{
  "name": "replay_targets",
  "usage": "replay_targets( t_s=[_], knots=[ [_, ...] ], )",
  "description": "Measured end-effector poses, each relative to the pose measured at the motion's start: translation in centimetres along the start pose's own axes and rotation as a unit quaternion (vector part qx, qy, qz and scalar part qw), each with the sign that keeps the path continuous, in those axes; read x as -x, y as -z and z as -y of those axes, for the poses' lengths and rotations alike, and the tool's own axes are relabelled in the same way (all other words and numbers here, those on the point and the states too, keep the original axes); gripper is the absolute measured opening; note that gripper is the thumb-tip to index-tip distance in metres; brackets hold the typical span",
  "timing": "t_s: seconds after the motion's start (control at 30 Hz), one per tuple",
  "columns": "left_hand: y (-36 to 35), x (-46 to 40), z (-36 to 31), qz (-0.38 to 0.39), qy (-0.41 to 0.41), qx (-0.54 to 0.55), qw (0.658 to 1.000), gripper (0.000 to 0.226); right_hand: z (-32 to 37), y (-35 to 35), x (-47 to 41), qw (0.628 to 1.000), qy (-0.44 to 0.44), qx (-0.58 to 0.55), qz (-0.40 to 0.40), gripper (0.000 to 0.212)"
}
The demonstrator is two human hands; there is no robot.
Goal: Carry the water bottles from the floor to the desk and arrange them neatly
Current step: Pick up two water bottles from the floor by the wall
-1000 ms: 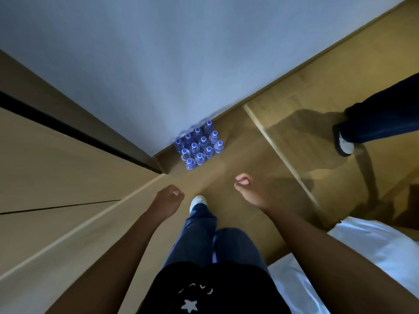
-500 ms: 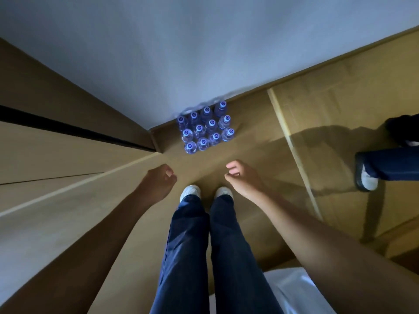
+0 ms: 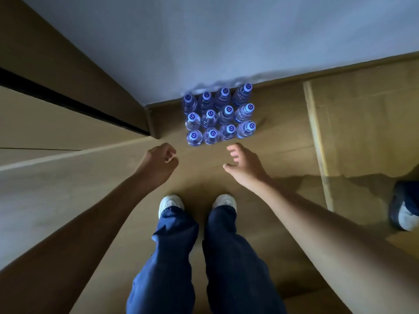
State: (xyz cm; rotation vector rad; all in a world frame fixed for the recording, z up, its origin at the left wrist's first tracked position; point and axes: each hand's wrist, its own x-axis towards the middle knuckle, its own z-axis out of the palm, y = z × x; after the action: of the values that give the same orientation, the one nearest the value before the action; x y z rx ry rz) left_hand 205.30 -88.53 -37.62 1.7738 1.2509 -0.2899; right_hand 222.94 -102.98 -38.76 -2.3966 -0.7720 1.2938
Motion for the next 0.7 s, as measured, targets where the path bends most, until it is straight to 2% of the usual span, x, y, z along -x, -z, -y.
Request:
replay_targets(
  t_s=[0.17, 0.37, 0.57, 0.7],
  knots=[
    [-4.2, -7.2, 4.5, -0.017, -0.049, -0.028, 0.998, 0.028, -2.9, -3.7, -7.8, 0.999, 0.034, 0.018, -0.016, 0.055],
    [-9.2, -15.7, 9.1, -0.017, -0.086, -0.053, 0.995, 0.048, -5.8, -8.3, -15.8, 0.988, 0.115, 0.02, -0.103, 0.047],
    [-12.9, -21.5, 11.5, -0.024, -0.154, -0.07, 0.985, 0.066, -8.9, -11.8, -21.0, 0.972, 0.18, 0.085, -0.124, 0.054],
    [-14.4, -23.6, 12.5, -0.026, -0.201, -0.042, 0.978, 0.062, -10.2, -14.0, -22.9, 0.97, 0.176, -0.023, -0.166, 0.052]
  ],
)
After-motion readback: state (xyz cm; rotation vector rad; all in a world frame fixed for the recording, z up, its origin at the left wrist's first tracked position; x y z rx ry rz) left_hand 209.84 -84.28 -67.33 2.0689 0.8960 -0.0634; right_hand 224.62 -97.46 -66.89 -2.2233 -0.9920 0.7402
